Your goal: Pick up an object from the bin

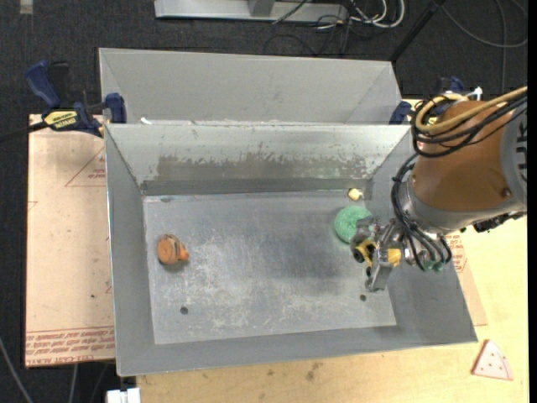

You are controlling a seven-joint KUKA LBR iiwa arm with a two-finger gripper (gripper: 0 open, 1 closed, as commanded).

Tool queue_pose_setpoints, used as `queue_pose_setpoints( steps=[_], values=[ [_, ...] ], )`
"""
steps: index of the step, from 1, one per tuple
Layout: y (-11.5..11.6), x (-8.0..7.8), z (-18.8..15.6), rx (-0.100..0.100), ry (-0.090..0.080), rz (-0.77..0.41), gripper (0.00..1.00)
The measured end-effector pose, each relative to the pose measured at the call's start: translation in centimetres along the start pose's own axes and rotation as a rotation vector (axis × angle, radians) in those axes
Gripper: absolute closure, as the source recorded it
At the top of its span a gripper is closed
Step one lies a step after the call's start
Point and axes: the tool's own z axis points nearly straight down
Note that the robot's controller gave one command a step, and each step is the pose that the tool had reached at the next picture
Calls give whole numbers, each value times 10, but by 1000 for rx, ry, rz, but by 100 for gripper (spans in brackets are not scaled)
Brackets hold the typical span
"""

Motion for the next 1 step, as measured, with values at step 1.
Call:
queue_pose_setpoints(
  steps=[1],
  values=[
    [-10,2,37,0,-2,-120,100]
  ],
)
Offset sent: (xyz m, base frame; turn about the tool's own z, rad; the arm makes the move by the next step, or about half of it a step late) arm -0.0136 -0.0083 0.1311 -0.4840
